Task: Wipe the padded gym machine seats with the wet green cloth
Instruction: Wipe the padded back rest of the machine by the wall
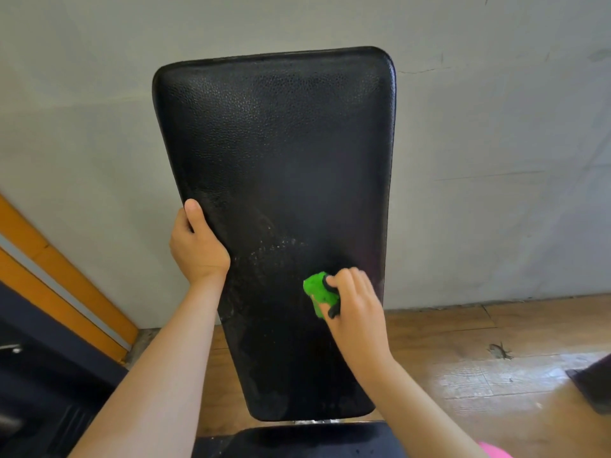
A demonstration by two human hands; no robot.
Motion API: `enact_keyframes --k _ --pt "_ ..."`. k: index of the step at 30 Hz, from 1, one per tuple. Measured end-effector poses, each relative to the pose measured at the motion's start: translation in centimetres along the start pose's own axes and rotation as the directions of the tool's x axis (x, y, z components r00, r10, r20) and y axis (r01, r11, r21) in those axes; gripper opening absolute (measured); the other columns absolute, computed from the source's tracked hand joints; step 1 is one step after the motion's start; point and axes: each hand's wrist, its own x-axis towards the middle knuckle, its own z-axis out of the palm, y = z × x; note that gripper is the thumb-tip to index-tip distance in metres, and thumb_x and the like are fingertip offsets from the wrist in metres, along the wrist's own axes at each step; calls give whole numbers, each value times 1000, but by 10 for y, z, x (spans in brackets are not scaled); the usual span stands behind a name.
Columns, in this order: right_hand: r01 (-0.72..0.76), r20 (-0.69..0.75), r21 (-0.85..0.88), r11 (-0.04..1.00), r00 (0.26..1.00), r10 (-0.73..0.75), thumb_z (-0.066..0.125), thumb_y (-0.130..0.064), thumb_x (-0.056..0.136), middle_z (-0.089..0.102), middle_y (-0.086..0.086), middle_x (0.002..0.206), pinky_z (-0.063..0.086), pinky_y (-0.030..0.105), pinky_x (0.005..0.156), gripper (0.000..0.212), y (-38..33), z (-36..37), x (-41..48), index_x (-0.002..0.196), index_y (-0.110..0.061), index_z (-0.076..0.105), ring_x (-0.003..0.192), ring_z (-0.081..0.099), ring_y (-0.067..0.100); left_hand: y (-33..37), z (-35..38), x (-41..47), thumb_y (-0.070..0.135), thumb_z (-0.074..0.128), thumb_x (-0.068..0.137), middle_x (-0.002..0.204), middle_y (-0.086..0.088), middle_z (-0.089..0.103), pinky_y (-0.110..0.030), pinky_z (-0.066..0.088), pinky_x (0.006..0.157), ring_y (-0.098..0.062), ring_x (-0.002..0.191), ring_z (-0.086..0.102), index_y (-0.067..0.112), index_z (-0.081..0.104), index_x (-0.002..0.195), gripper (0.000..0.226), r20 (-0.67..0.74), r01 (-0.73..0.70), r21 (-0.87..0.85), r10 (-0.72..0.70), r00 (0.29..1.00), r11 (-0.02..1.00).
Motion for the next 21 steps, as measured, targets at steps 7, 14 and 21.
enact_keyframes --k 7,14,21 --pt "-60 54 55 997 997 57 87 -9 66 61 2 92 53 27 62 42 -4 -12 11 97 -10 59 83 61 19 2 0 -2 52 27 96 74 0 46 -26 37 65 -13 70 43 16 44 76 45 0 6 -3 -6 1000 1000" --pt "-98 -143 241 966 980 135 81 -18 77 57 -3 92 44 13 69 31 -26 -33 81 95 -9 56 84 56 12 5 1 -1 41 28 104 67 8 45 -25 36 61 -7 63 43 26 42 67 42 -25 36 35 -35 999 999" --pt "-97 -221 251 963 963 155 81 -19 77 63 5 94 49 15 68 32 -30 -19 73 96 -5 59 81 58 12 6 2 -2 43 29 103 67 9 43 -24 37 63 -7 64 42 29 40 65 42 -31 38 11 -38 999 999"
